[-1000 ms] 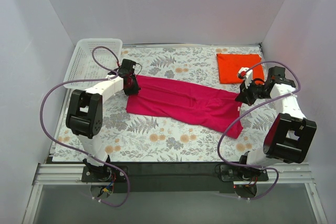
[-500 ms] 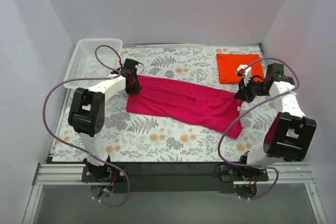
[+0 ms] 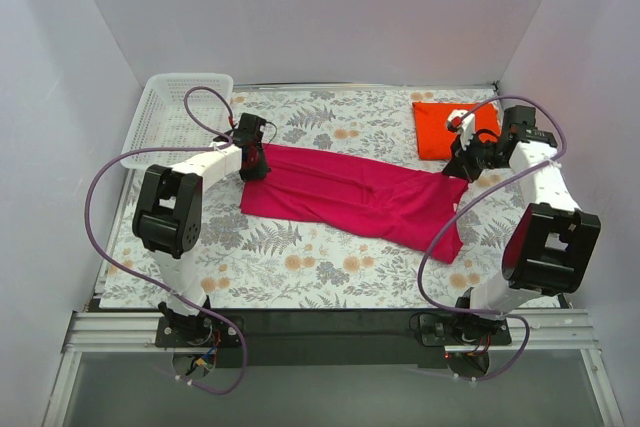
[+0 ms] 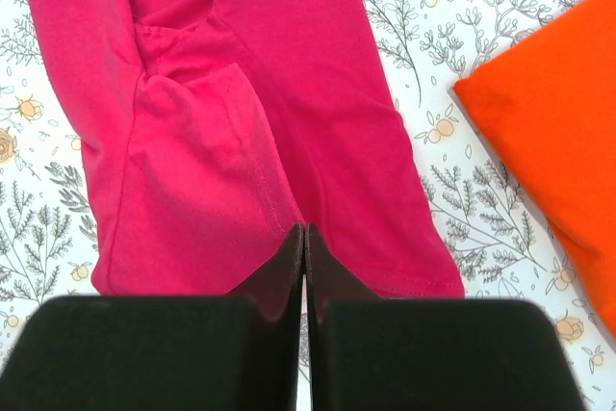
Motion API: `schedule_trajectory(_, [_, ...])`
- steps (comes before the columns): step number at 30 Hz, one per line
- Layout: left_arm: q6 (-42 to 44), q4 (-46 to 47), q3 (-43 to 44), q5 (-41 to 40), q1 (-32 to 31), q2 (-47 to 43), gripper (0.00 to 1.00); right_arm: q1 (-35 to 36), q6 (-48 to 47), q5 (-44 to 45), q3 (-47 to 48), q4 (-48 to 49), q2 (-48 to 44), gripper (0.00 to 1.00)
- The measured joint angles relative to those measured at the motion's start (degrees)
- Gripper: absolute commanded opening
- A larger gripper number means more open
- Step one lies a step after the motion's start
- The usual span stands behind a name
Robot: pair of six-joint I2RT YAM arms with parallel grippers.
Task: Fold and stack the t-shirts
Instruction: Fold the tshirt
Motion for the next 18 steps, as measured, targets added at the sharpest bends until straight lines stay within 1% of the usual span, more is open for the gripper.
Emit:
schedule_trajectory(9, [0.3,0.0,0.0,-0.7,-0.1,0.0,0.0,4.1,3.7,2.8,3.9,2.1,5.0,0.01])
schedule_trajectory(18, [0.4,0.0,0.0,-0.8,-0.1,0.0,0.0,5.3,7.6,6.0,6.6,4.2,6.9,0.01])
